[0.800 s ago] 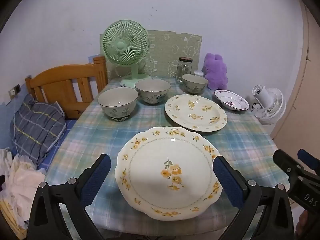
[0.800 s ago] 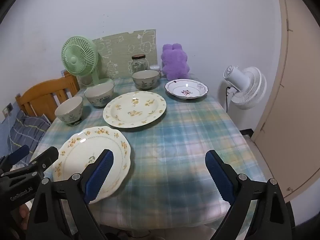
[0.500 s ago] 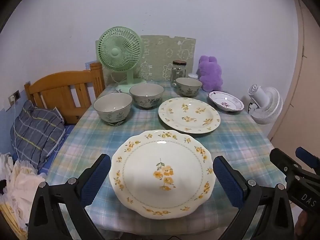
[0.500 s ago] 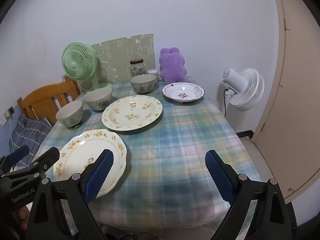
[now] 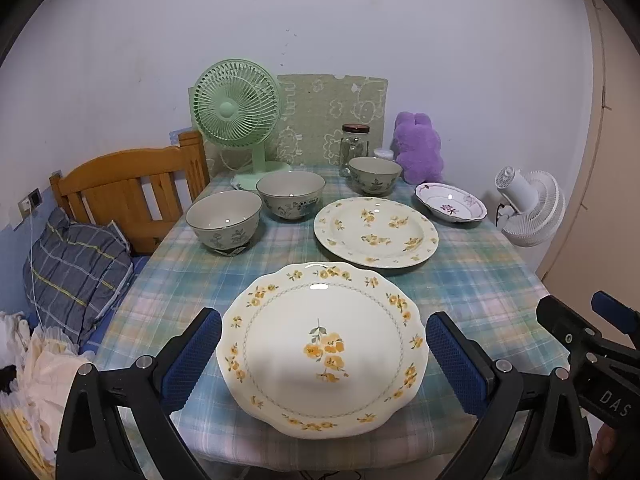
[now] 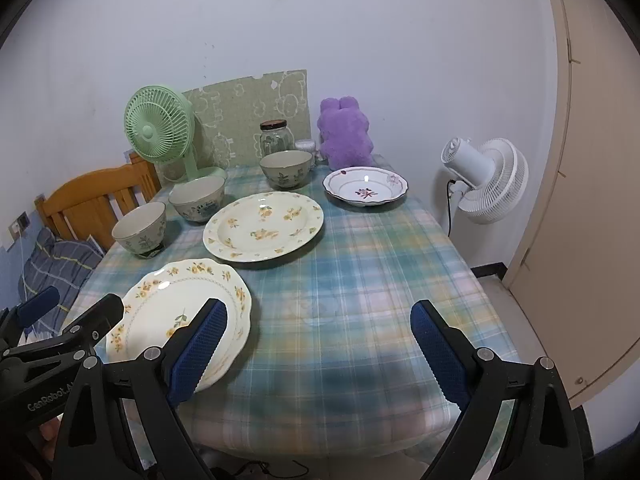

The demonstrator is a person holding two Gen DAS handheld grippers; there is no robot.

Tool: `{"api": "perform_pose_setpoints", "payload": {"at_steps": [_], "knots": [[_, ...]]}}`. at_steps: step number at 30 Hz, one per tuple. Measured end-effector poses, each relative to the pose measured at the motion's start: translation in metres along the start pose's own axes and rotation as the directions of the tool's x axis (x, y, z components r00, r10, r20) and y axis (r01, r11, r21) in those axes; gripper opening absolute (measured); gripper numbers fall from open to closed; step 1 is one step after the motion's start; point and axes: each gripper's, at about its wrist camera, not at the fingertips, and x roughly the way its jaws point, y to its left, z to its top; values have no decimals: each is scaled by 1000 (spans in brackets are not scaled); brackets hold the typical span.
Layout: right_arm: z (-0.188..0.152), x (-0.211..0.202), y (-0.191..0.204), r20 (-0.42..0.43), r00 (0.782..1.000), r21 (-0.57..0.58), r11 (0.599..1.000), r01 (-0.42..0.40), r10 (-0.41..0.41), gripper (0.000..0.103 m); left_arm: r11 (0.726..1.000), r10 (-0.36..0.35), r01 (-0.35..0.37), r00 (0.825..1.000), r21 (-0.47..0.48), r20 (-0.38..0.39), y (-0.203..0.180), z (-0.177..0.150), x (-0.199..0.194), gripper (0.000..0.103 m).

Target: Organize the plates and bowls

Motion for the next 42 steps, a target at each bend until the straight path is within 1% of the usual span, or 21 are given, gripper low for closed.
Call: {"api": "perform_pose_setpoints", "payload": {"at_steps": [4,13,20,30,42], "knots": [[1,2,1,-2,1000,0,1000,-11,11,95,1000,-3,3,1000,8,-3,0,0,3,103],[4,9,7,-17,1000,-4,1000,6,-6,95,1000,1,-1,1000,2,-8,6,1,6,102],[5,13,11,-26,1000,-18,1000,-5,5,95,1000,-3,3,1000,2,-12,7,2,8,102],[9,20,12,-33,999,-15,1000,19,-19,95,1000,-5,6,1000,3,-16,8,5,15,102],[10,20,12,-30,999,-15,1000,25,-25,95,1000,-5,5,1000,7,-18,6,6,18,102]]}}
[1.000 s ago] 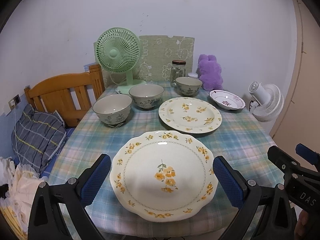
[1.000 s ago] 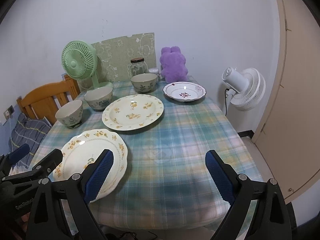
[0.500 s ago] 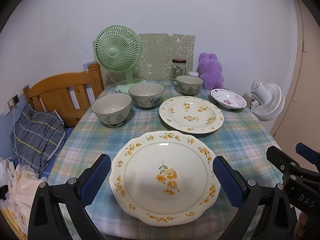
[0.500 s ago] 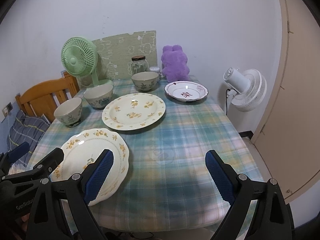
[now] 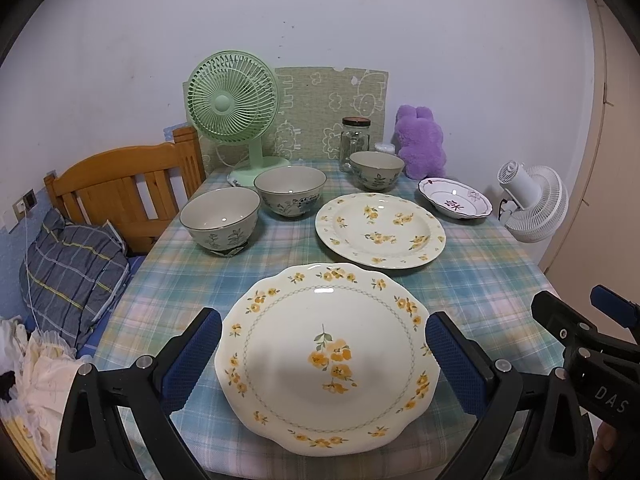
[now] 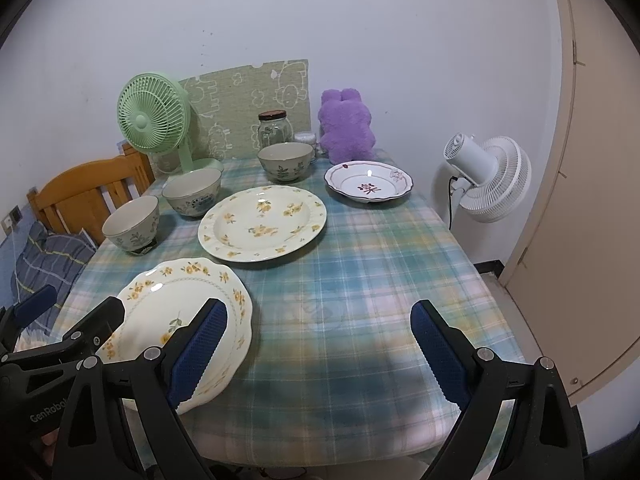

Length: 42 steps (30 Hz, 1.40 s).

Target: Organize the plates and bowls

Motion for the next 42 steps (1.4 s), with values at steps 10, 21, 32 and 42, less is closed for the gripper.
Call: {"api": "perform_pose_setpoints", "payload": {"at_steps": [10,21,32,42], "knots": [[0,-1,0,7,1000,-5,1000,3,-3,95,1000,-7,7,1000,9,2,-3,-3,-2,102],[-1,-2,-2,5,1000,-4,1000,5,-5,95,1000,-8,8,1000,10,1,-4,-5,-4,102],[0,-3,0,-3,1000,-16,1000,-7,7,95,1000,18,-18,1000,-11,-11,3,1,-6,100],[9,28,23,-97,994,-10,999,-47,45,95,998,56,-60,993,-36,-104,30,9,26,98]]}}
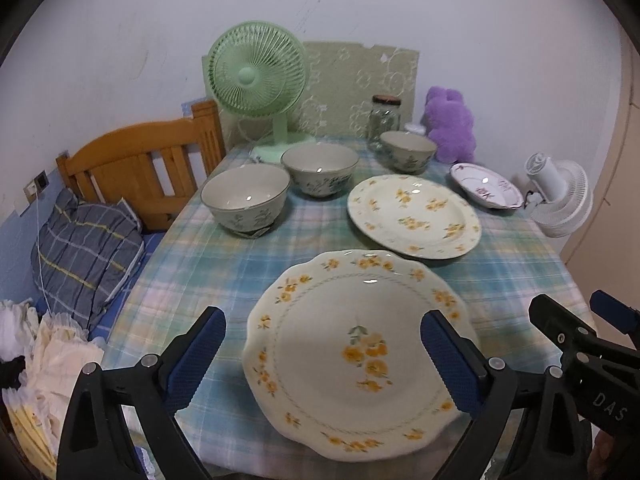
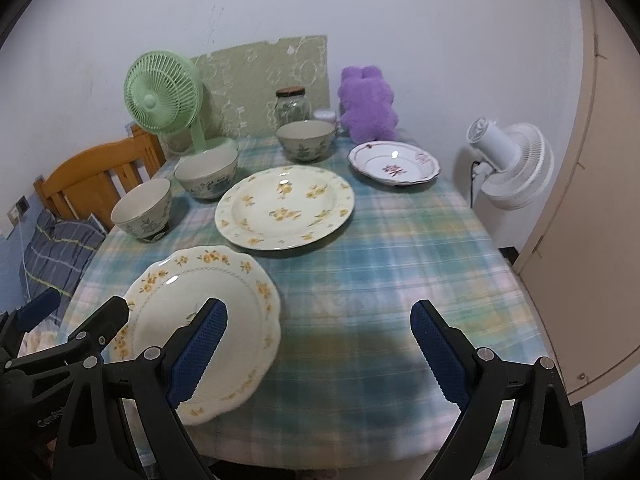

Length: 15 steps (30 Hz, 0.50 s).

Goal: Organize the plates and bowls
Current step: 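Grasp the rim of the large yellow-flower plate with the left gripper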

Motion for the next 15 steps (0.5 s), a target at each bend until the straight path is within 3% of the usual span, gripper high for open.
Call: {"api": "perform_pose_setpoints", "payload": {"at_steps": [10,15], "knots": [[18,62,37,-138,990,-4,1000,-3,2,91,1000,6,-2,990,25,-142,27,17,62,94],[15,91,47,-211,977,20,999,27,-22,90,999,-24,31,970,22,-242,37,9,94,91]]}}
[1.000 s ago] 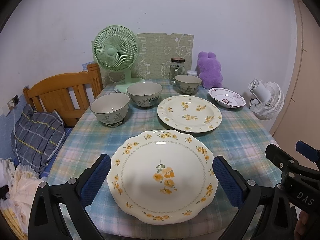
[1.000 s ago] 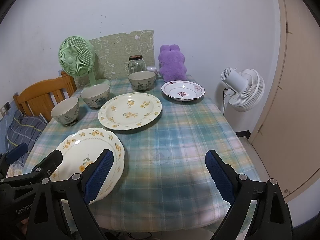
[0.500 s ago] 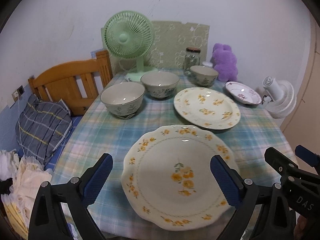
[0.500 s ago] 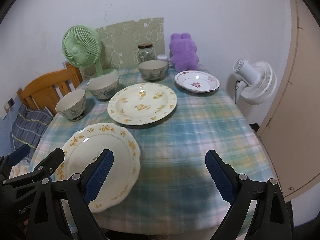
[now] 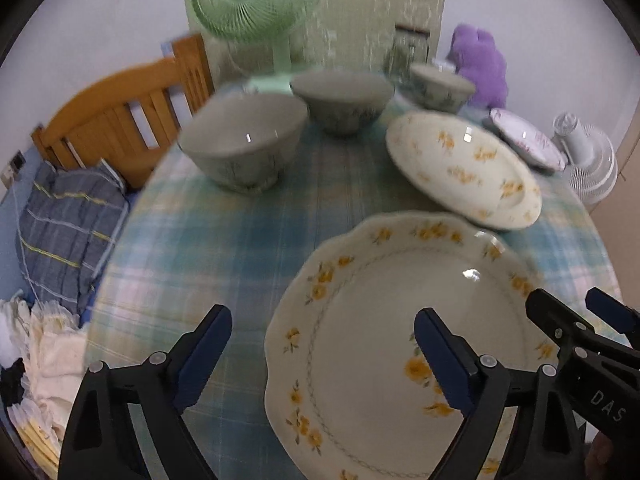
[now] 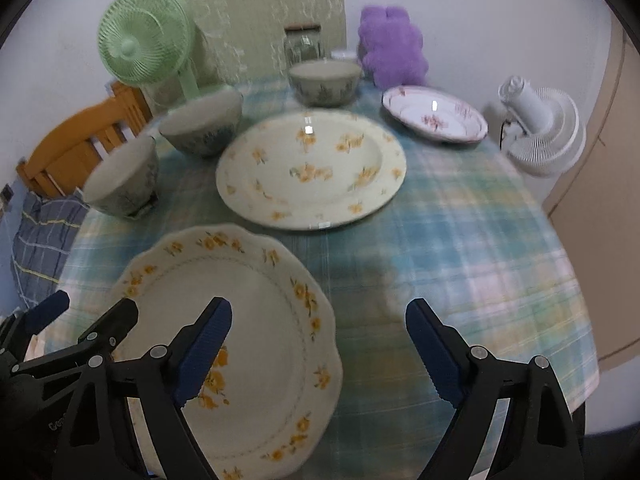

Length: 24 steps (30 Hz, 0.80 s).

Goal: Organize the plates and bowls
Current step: 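Grasp the rim of the large yellow-flower plate with the left gripper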

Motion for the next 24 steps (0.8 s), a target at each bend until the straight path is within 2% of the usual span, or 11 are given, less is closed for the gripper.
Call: {"api": "perform_pose_setpoints", "payload": {"at_steps": [6,11,15,20,24], "knots": [[-8,31,6,-116,993,24,1000,17,-14,82,999,-41,41,996,-7,-77,2,0,26,89],[-6,47,4,-160,987,17,1000,21,-18,75,998,-58,58,992,1,-114,-3,1,38,87],[-4,57,5,-207,978,1,1000,-8,8,68,999,-52,52,990,-8,-132,-5,3,41,84],[-1,61,12,-217,976,-26,999,-41,34,60,998,-60,58,986,-14,-153,-2,4,45,81],[1,62,16,-224,974,-28,999,-29,22,60,997,-71,73,983,4,-167,-2,4,45,81]]}}
